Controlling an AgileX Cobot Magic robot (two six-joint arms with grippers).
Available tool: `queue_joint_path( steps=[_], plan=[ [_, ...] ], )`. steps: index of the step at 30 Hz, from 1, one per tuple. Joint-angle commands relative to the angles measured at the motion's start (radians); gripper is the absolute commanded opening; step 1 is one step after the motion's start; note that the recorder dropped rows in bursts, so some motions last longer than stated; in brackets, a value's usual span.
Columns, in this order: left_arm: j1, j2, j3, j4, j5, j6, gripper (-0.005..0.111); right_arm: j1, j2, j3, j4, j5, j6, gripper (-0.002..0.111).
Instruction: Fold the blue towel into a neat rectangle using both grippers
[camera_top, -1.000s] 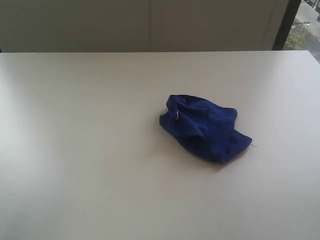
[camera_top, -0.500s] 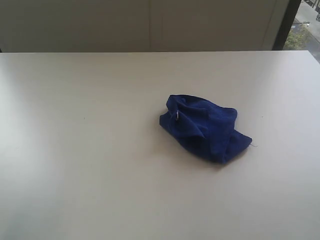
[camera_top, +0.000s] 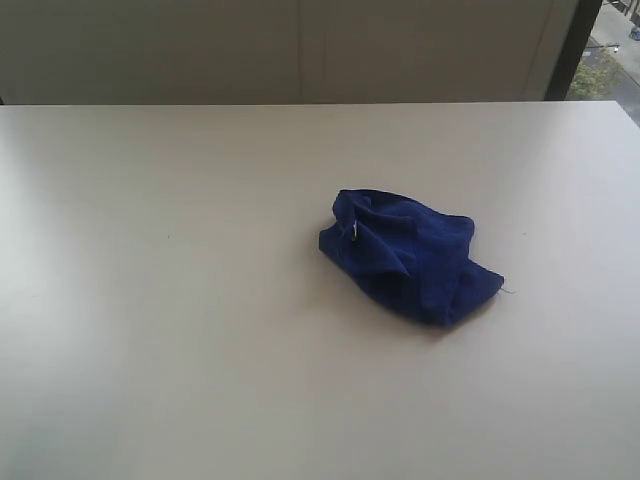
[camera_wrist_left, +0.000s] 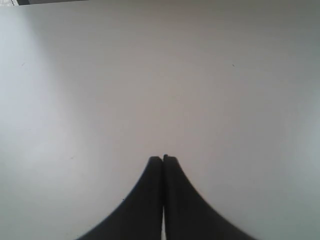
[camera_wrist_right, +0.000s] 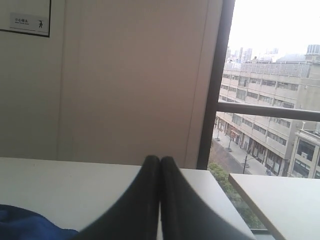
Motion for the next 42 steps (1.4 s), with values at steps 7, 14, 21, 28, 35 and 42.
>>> queue_joint_path(
  steps=[7, 14, 21, 28, 35, 42],
  plan=[
    [0.003, -0.004, 0.005, -0.006, 0.003, -0.005, 0.000, -0.007, -0.005, 0.005, -0.004, -0.001, -0.005, 0.000],
    [0.003, -0.004, 0.005, -0.006, 0.003, -0.005, 0.000, -0.007, -0.005, -0.028, -0.004, 0.034, -0.005, 0.000],
    [0.003, -0.004, 0.005, -0.006, 0.003, -0.005, 0.000, -0.007, 0.185, -0.211, -0.004, 0.159, -0.005, 0.000],
    [0.003, -0.004, 0.005, -0.006, 0.003, -0.005, 0.000, -0.005, 0.535, -0.415, -0.001, 0.206, -0.005, 0.000],
    [0.003, -0.004, 0.005, -0.006, 0.003, -0.005, 0.000, -0.005, 0.841, -0.588, 0.130, 0.330, 0.008, 0.000],
    [0.003, -0.004, 0.005, -0.006, 0.003, -0.005, 0.000, 0.023, 1.107, -0.743, 0.269, 0.473, -0.074, 0.000]
  ],
)
